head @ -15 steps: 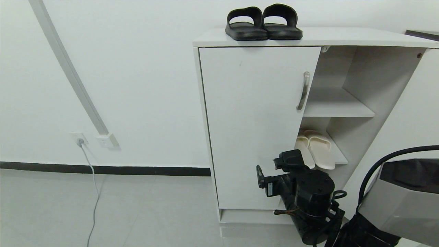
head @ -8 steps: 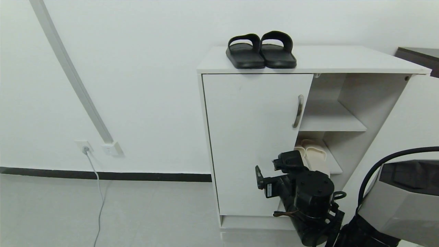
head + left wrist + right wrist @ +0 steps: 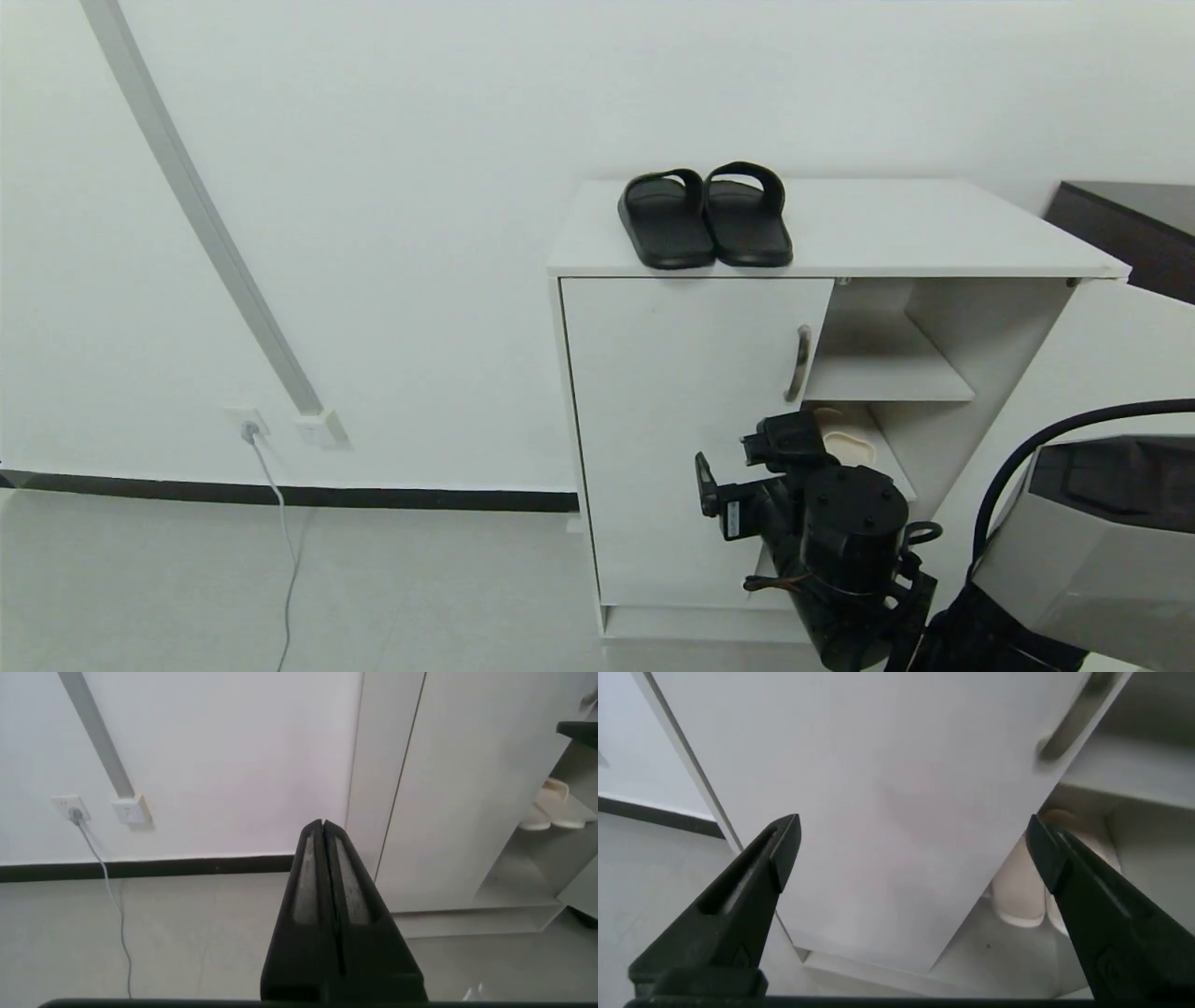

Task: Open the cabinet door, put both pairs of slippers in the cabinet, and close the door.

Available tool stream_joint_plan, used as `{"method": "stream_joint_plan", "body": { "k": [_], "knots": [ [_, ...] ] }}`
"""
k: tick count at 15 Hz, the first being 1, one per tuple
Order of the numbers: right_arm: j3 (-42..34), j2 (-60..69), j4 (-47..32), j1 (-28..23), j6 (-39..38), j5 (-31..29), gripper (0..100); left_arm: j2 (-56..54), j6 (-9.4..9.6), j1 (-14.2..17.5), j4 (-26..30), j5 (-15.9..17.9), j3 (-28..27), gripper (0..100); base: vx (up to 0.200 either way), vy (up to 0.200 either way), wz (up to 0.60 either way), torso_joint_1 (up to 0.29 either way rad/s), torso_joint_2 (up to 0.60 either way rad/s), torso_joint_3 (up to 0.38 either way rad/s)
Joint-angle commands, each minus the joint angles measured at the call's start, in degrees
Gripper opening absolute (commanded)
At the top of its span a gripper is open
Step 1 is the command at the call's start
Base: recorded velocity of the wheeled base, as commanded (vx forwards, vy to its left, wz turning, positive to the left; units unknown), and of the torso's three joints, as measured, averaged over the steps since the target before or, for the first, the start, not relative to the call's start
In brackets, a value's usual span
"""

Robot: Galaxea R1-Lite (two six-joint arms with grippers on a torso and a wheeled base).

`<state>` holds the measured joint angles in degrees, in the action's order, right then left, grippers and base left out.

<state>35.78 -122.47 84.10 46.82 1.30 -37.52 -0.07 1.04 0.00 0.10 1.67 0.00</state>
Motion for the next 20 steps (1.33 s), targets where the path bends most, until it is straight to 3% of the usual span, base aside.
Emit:
{"method": "stream_joint_plan", "body": {
  "k": [1, 15, 20],
  "knots": [
    [-0.01, -0.14, 0.01, 0.11, 0.01, -0.01, 100, 0.07, 0.02, 0.00, -0.01, 0.00, 0.00, 0, 0.000, 0.000, 0.00, 0.163, -0.48, -0.310],
    [-1.06, -0.05, 0.62, 0.20, -0.07, 0.43, 100, 0.07, 0.02, 0.00, -0.01, 0.00, 0.00, 0, 0.000, 0.000, 0.00, 0.213, -0.53, -0.321],
    [-0.97, 2.41, 1.24, 0.02, -0.43, 4.30, 100, 0.07, 0.11, 0.00, -0.01, 0.00, 0.00, 0, 0.000, 0.000, 0.00, 0.229, -0.53, -0.290]
  ]
}}
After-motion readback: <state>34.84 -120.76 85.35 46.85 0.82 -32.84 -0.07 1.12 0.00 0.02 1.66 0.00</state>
